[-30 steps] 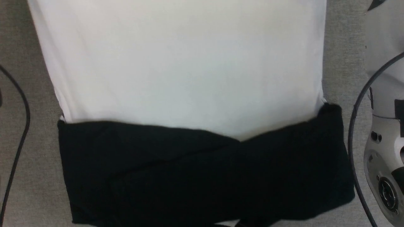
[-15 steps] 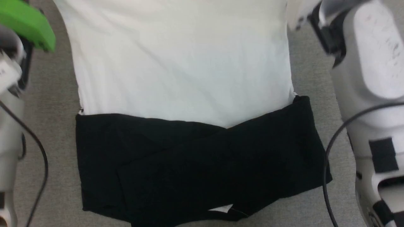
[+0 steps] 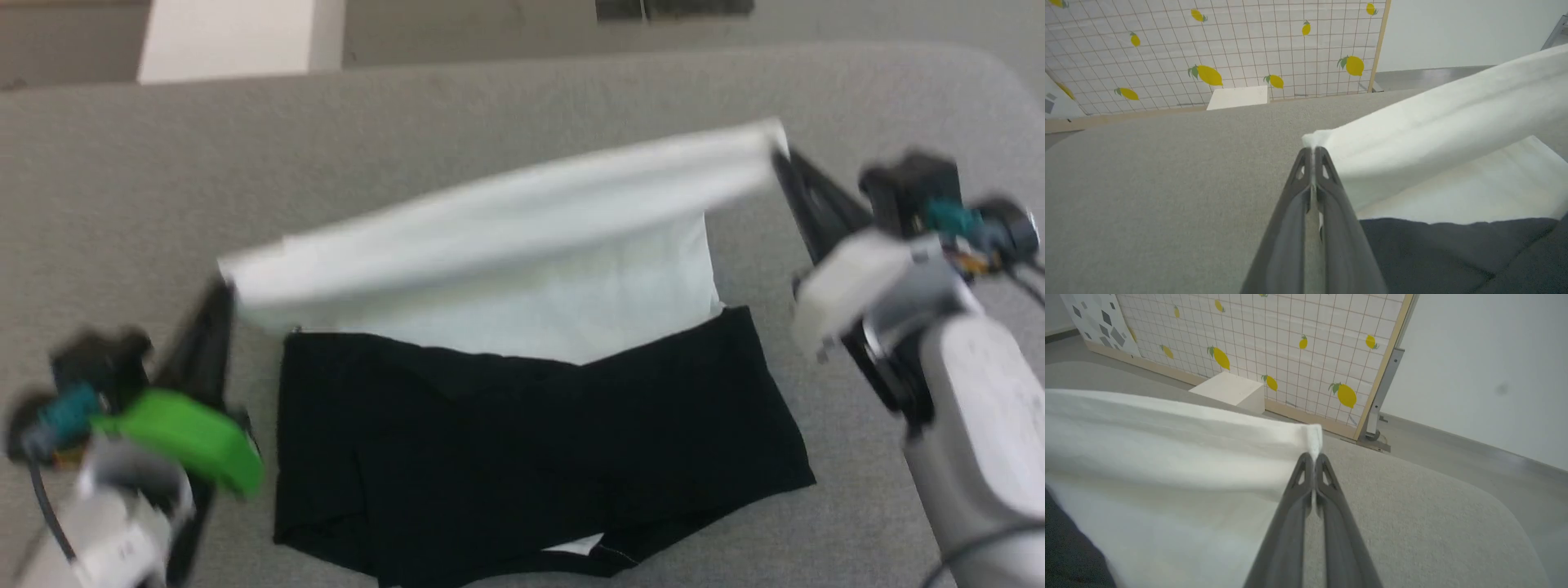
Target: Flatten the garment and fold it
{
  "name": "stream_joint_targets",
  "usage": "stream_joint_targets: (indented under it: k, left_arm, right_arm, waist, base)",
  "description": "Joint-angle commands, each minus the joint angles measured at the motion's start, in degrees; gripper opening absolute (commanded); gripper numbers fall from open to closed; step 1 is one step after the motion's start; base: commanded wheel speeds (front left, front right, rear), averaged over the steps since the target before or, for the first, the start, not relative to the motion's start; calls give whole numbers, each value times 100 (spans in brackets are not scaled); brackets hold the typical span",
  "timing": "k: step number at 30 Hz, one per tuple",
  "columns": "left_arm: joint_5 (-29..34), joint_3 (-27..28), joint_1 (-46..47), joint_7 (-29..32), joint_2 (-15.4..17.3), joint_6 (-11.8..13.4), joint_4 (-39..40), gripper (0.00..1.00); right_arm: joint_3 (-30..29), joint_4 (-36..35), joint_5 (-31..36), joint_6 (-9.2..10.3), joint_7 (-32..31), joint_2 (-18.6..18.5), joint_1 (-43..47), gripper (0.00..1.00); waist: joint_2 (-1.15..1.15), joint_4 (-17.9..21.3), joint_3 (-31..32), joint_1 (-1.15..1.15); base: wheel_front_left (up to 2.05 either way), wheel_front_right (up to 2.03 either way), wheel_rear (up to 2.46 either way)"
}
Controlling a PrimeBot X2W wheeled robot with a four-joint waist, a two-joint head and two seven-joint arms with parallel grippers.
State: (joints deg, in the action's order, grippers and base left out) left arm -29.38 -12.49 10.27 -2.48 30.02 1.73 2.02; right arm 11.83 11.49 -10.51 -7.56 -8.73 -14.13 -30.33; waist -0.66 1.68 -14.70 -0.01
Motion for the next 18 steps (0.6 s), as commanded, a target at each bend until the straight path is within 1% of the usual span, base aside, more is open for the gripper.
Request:
stream_joint_targets:
  k: [1,4,8,14,18]
  left_arm:
    - [-137,-27,-352,59,-42,20,94,0]
    - [-302,-108,-918,86,-114,27,201,0]
    - [-469,-210,-1419,39,-232,3,179,0]
    - [-564,-373,-1691,-49,-379,-66,-65,0]
    - [-562,-486,-1730,-130,-479,-111,-282,0]
  right_arm:
    - [-109,-188,-53,8,-102,-67,339,0]
    - [-363,-622,-92,8,-361,-113,1090,0]
    - [-688,-1165,-45,8,-649,-36,1971,0]
    - [-1271,-1793,171,8,-1120,340,3120,0]
    - [-1500,-1896,282,8,-1408,605,3641,0]
  waist:
    - [66,-228,636,1]
    - [66,-325,761,1]
    - [66,-416,838,1]
    - [66,-548,879,1]
    - [66,-583,895,1]
  base:
    - [0,0,0]
    - [0,0,0]
    - [0,0,0]
    - [0,0,0]
    - [0,0,0]
